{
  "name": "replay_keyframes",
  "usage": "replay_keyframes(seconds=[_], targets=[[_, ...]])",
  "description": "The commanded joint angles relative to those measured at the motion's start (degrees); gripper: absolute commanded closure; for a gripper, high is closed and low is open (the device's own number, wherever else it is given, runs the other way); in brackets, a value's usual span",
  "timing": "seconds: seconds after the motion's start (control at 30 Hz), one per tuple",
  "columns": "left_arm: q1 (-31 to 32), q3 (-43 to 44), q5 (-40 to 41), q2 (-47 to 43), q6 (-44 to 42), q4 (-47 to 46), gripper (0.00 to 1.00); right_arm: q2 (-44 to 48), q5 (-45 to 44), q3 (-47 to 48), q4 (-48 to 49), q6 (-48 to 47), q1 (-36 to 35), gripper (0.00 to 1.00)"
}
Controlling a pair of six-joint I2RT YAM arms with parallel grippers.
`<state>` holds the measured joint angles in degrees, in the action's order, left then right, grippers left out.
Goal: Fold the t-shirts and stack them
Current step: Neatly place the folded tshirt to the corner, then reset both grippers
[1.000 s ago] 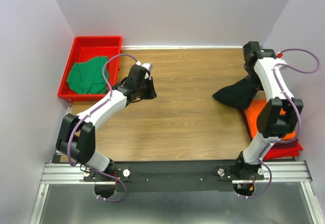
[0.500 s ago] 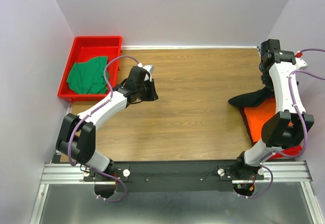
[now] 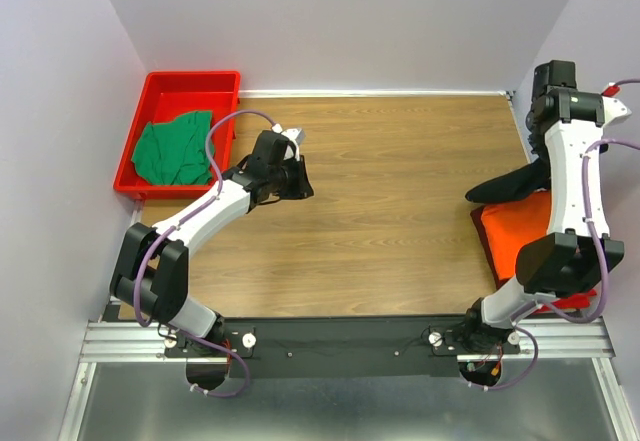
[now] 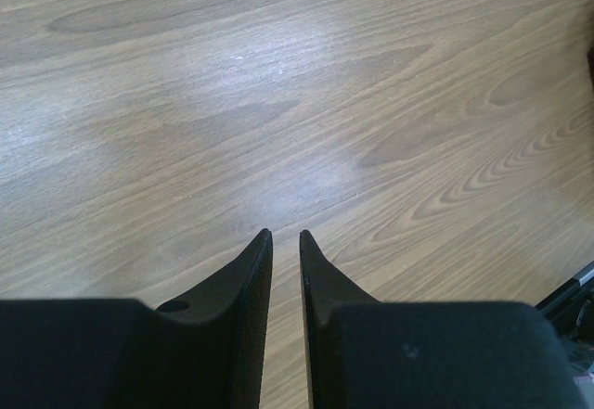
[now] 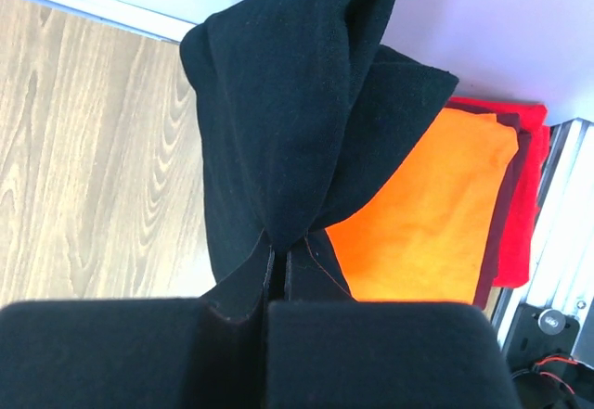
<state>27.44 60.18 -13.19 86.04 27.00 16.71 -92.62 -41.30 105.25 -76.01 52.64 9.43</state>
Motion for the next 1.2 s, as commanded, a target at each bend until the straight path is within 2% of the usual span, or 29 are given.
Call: replay_keyframes(seconds=[0.0,0.33,0.57,0.6,0.63,0.7,0.73,0.93,1.17], targets=[[-0.2,-0.51,-1.75,-0.88,-0.9,-1.06,0.75,2.62,-3.87,1.62,-1.33,-0.44,0.68,1.0],[-0.2,-1.12,-3.07,-0.87,-0.55,-1.68,0.75,10.61,-4.67,-6.01,-3.53,1.5,1.12,0.99],[-0.2,-1.73,-4.56,-0.79,-0.37,-2.21,0.75,19.38,-0.37,-20.76,-3.53,3.78,1.29,0.98],[-0.2,-1.82,-4.82,-0.79,-0.37,-2.38,0.75,20.54,-0.1,-21.92,-3.53,3.52,1.2,0.94],[-0.2,-1.91,-5.26,-0.87,-0.37,-2.47,0.75,21.59,0.16,-23.24,-3.53,3.26,1.29,0.81],[-0.11,-2.17,-5.79,-0.87,-0.37,-2.65,0.75,24.92,0.6,-25.18,-3.53,2.38,1.29,0.34],[-0.19,-2.18,-6.32,-0.96,-0.37,-2.91,0.75,25.9,0.52,-26.49,-3.62,0.64,1.29,0.01],[-0.02,-2.26,-7.99,-1.14,-0.11,-3.79,0.74,28.98,5.34,-26.76,-1.0,-5.25,1.2,0.0],[-0.02,-3.05,-7.11,-3.33,-0.2,-3.97,0.74,34.08,21.06,-33.17,14.73,-12.12,1.29,0.0]])
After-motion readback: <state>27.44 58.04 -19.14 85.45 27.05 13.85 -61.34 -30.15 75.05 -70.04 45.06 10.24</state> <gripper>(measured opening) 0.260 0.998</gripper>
